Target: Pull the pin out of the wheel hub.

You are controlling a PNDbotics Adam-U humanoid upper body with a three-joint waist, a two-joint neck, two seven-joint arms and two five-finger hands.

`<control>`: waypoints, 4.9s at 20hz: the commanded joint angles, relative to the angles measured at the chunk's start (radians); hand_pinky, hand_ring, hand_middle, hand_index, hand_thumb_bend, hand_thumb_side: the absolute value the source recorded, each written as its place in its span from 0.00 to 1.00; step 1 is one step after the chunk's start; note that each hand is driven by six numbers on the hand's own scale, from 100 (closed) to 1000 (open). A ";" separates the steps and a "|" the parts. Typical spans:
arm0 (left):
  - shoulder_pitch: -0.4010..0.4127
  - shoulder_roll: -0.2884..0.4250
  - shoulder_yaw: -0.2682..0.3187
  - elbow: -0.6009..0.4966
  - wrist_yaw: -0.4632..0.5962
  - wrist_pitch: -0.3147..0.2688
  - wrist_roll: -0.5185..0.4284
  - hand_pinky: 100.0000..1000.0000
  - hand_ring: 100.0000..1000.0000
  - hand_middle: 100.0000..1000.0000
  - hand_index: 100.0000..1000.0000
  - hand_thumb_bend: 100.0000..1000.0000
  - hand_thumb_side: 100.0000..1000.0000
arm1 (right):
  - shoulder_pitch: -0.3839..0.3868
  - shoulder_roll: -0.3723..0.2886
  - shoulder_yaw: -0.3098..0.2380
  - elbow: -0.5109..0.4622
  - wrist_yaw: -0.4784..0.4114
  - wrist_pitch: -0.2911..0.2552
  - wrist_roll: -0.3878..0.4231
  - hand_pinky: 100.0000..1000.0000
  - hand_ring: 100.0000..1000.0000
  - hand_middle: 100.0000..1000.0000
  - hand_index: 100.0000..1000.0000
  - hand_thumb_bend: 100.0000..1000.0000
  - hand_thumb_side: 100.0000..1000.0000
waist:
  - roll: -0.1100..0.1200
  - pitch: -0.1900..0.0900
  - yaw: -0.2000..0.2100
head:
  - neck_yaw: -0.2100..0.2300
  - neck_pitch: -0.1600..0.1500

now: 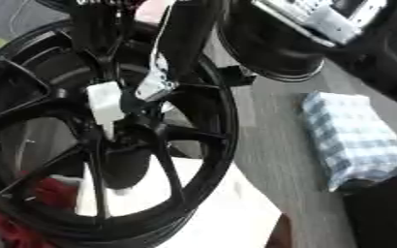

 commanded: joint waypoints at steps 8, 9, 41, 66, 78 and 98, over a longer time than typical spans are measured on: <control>-0.009 0.018 -0.001 -0.018 -0.022 0.013 -0.004 0.84 0.60 0.54 0.76 0.00 0.77 | -0.025 0.004 0.029 -0.009 0.032 0.096 -0.007 0.73 0.75 0.68 0.73 0.46 0.02 | -0.004 0.003 0.003 | 0.007 -0.007; -0.009 0.018 -0.001 -0.018 -0.023 0.013 -0.004 0.84 0.60 0.54 0.76 0.00 0.77 | -0.025 0.005 0.030 -0.009 0.034 0.100 -0.008 0.73 0.75 0.68 0.73 0.46 0.02 | -0.004 0.003 0.003 | 0.008 -0.008; -0.017 -0.025 -0.004 -0.018 -0.057 0.033 -0.006 0.85 0.60 0.53 0.76 0.00 0.78 | -0.008 0.054 0.085 0.044 0.102 0.211 -0.045 0.73 0.77 0.71 0.74 0.45 0.00 | -0.015 0.052 0.004 | 0.006 -0.038; -0.018 -0.038 -0.004 -0.018 -0.064 0.039 -0.009 0.85 0.59 0.53 0.76 0.00 0.78 | 0.010 0.112 0.101 0.201 0.142 0.056 -0.062 0.73 0.76 0.69 0.73 0.42 0.00 | -0.015 0.060 0.012 | 0.011 -0.045; -0.017 -0.039 -0.004 -0.018 -0.068 0.043 -0.012 0.86 0.60 0.54 0.76 0.00 0.78 | 0.007 0.101 0.095 0.134 0.106 0.065 -0.070 0.72 0.75 0.67 0.72 0.42 0.00 | -0.015 0.055 0.011 | 0.016 -0.045; -0.013 -0.048 -0.003 -0.018 -0.071 0.048 -0.014 0.86 0.60 0.54 0.76 0.00 0.78 | -0.001 0.119 0.112 0.139 0.116 0.095 -0.050 0.72 0.75 0.67 0.71 0.40 0.00 | -0.015 0.050 0.016 | 0.016 -0.050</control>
